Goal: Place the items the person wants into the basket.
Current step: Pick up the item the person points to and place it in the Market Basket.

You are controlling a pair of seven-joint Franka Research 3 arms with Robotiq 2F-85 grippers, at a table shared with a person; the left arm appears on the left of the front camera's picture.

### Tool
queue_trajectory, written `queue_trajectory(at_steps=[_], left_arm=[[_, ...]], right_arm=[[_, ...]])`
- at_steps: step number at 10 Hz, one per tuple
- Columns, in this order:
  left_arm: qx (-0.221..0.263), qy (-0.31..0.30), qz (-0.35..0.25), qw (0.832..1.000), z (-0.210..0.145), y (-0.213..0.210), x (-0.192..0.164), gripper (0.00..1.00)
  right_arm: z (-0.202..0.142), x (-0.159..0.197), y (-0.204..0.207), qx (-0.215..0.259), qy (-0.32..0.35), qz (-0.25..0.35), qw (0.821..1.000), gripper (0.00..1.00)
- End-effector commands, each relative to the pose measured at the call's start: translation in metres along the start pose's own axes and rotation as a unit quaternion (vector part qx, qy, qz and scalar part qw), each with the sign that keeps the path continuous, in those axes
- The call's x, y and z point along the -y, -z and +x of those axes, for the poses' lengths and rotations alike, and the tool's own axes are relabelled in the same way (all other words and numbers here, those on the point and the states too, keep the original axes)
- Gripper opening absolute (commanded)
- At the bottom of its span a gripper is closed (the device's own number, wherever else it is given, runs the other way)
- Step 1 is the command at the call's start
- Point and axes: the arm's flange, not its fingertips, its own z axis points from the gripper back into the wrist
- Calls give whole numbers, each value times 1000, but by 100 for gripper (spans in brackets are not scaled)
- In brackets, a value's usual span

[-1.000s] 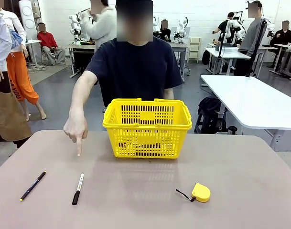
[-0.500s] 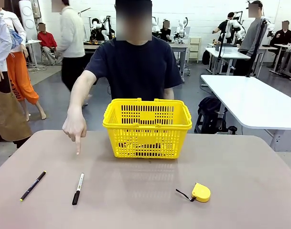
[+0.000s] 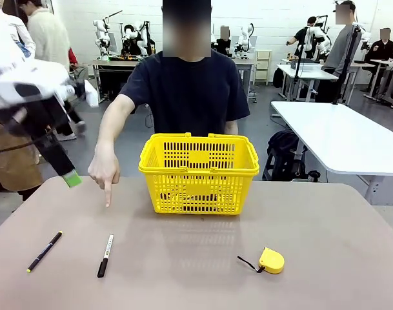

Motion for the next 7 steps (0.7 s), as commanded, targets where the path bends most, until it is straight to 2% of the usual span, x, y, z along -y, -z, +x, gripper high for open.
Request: queue_trajectory(at_steps=[1, 3, 5, 6, 7], left_arm=[[-69, -56, 100, 991, -10, 34, 11, 100], [-80, -110, 84, 987, -4, 47, -2, 100], [-63, -159, 89, 981, 1, 61, -17, 100], [-71, -165, 81, 980, 1, 63, -29, 100], [-74, -133, 94, 984, -11, 61, -12, 100]], right_arm=[[0, 1, -2, 9, -6, 3, 1000, 100], [0, 1, -2, 9, -6, 3, 1000, 100], [0, 1, -2, 9, -6, 3, 1000, 100], [0, 1, -2, 9, -6, 3, 1000, 100], [0, 1, -2, 9, -6, 3, 1000, 100]])
